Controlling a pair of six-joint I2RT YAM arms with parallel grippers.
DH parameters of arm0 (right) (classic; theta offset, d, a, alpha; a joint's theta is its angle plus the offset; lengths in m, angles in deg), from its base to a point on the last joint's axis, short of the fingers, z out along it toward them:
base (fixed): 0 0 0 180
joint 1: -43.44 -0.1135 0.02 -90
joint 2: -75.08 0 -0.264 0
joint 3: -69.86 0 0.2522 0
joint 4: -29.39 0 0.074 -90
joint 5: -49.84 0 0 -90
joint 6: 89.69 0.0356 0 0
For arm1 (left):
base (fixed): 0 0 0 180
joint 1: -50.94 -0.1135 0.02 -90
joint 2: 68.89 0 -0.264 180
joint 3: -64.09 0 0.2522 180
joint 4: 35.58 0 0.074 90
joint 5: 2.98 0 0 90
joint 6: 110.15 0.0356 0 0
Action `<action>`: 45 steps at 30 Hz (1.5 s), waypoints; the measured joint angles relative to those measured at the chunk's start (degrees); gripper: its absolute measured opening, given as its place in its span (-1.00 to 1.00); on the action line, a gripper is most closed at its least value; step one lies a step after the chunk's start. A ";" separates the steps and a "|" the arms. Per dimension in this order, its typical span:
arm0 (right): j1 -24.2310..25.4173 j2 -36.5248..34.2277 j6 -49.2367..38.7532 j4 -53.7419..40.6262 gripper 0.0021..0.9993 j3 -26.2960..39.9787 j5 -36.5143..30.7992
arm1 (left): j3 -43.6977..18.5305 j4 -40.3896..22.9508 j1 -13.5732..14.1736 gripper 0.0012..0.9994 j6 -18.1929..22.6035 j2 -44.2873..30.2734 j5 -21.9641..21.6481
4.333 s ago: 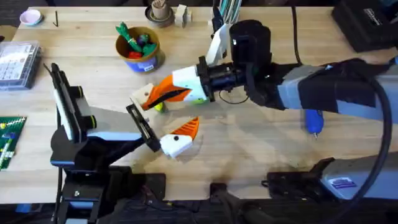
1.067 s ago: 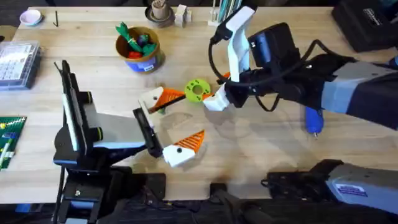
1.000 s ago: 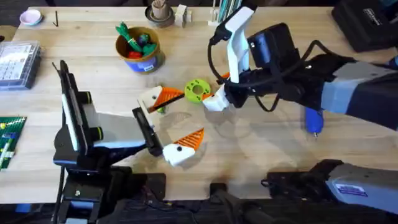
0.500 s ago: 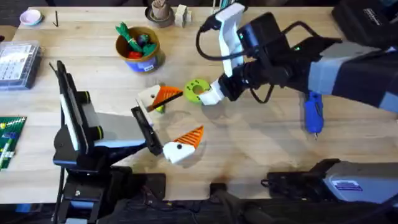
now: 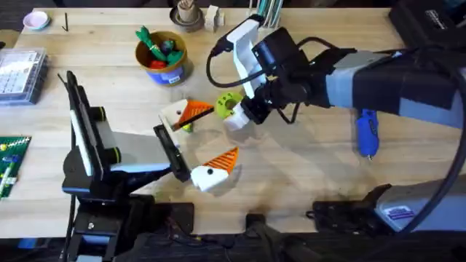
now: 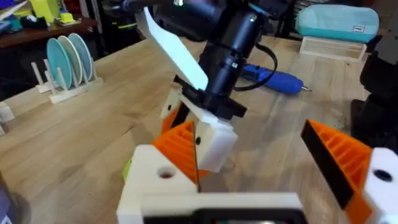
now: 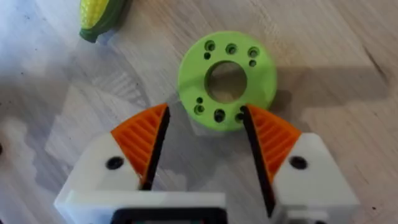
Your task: Pick up the gripper from the table and insert it into the empty holder that is missing its gripper. Then pick up a screw, insert it into the mounting hole, and use the screwdriver to tighten it. Finally, clean up the table by picking up the vegetable and placing it into the bucket.
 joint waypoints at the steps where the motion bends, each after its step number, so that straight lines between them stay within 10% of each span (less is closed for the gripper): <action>1: -0.03 -0.05 -0.05 0.11 0.58 0.19 -0.31 | 0.00 0.00 0.00 0.99 0.00 0.01 0.00; 19: -0.19 -0.77 -0.85 0.24 -0.94 0.47 -2.64 | 0.00 0.00 0.00 0.99 -0.01 0.00 0.00; 45: -0.34 3.31 -4.98 -15.16 -0.99 8.04 -9.01 | 0.00 0.00 0.00 0.99 0.00 0.00 -0.02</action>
